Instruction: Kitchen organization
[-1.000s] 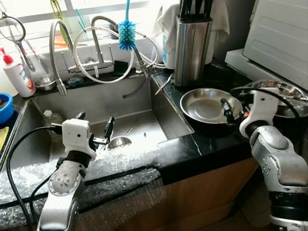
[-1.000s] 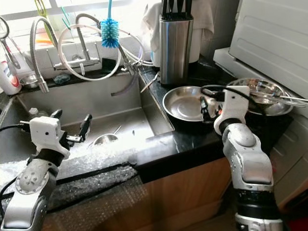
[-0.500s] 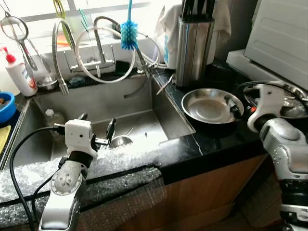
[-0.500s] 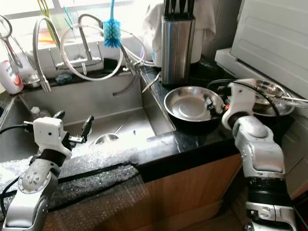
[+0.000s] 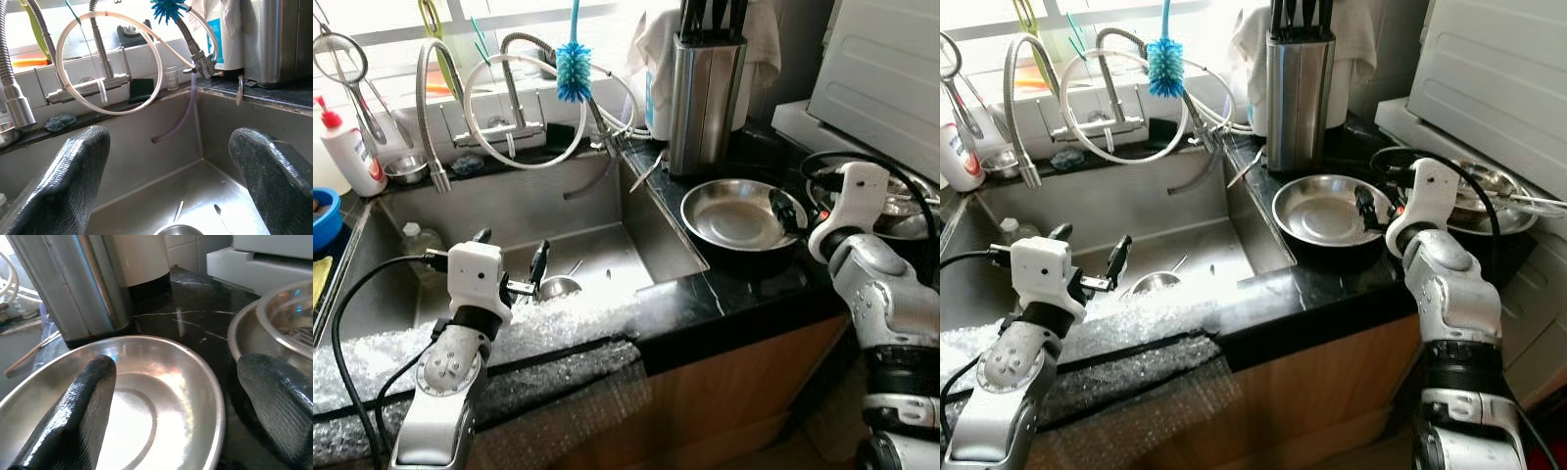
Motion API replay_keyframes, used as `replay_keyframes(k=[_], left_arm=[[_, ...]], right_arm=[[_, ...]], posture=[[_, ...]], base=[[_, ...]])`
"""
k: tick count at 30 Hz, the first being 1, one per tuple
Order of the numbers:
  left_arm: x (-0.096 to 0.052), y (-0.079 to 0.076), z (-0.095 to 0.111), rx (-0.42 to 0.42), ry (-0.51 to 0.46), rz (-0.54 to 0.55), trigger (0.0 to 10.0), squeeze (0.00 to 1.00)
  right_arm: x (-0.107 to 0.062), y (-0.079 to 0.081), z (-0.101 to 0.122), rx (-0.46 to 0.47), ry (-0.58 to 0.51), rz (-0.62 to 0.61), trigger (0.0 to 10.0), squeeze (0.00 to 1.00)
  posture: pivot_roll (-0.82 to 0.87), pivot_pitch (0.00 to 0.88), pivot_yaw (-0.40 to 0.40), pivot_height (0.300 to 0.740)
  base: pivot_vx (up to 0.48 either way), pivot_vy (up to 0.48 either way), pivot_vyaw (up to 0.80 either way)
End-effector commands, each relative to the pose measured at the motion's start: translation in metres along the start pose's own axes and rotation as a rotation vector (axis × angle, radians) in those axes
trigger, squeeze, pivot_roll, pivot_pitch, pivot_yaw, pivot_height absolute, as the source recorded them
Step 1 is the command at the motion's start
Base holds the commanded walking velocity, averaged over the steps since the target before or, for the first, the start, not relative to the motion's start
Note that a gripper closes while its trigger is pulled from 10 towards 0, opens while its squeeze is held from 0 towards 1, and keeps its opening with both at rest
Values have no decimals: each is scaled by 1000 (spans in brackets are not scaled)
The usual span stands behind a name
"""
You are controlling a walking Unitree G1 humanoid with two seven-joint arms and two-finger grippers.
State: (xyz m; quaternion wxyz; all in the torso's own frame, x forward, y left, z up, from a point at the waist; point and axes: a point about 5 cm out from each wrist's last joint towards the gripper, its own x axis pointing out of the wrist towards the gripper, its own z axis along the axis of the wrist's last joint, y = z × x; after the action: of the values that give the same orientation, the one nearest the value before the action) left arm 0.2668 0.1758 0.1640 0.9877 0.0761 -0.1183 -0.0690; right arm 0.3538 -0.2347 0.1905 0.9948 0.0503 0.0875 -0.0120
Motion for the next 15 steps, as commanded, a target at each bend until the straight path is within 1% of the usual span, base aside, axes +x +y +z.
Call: replay_keyframes(k=[1,2,3,4,5,7,8,9,10,12,15], left_arm=[[1,-1,3,26,-16,-12,10000,0],[0,-2,3,28,-15,-13,10000,0],[0,-1,4,29,-15,-14,10000,0],[0,-1,4,30,-15,-15,10000,0],[0,-1,4,32,-14,-16,10000,0],[0,-1,4,32,-14,-16,10000,0],[0,-1,4,33,-14,-17,10000,0],[0,-1,4,33,-13,-18,10000,0],[0,-2,3,35,-11,-20,10000,0],[0,-2,3,36,-10,-20,10000,0],[-1,-2,3,36,-8,-19,10000,0]], right_arm=[[3,5,2,2,-4,16,10000,0],[4,7,1,11,-2,22,10000,0],[4,8,1,15,-1,22,10000,902],[5,8,1,17,-1,22,10000,902],[6,9,1,24,1,16,10000,1000],[7,9,1,30,4,8,10000,980],[8,9,1,32,5,6,10000,808],[9,9,2,31,5,4,10000,808],[10,8,2,29,4,-12,10000,0],[10,9,2,29,3,-20,10000,0],[11,9,1,57,7,-41,10000,0]], posture=[[-229,0,29,740],[-229,0,29,740],[-228,0,27,740],[-228,0,27,740],[-227,0,27,740],[-225,0,25,740],[-225,0,25,740],[-225,0,24,740],[-225,0,24,740],[-225,0,23,740],[-222,0,20,740]], base=[[0,0,0],[0,0,0],[0,0,0],[0,0,0],[0,0,0],[0,0,0],[0,0,0],[0,0,0],[0,0,0],[0,0,0],[0,0,0]])
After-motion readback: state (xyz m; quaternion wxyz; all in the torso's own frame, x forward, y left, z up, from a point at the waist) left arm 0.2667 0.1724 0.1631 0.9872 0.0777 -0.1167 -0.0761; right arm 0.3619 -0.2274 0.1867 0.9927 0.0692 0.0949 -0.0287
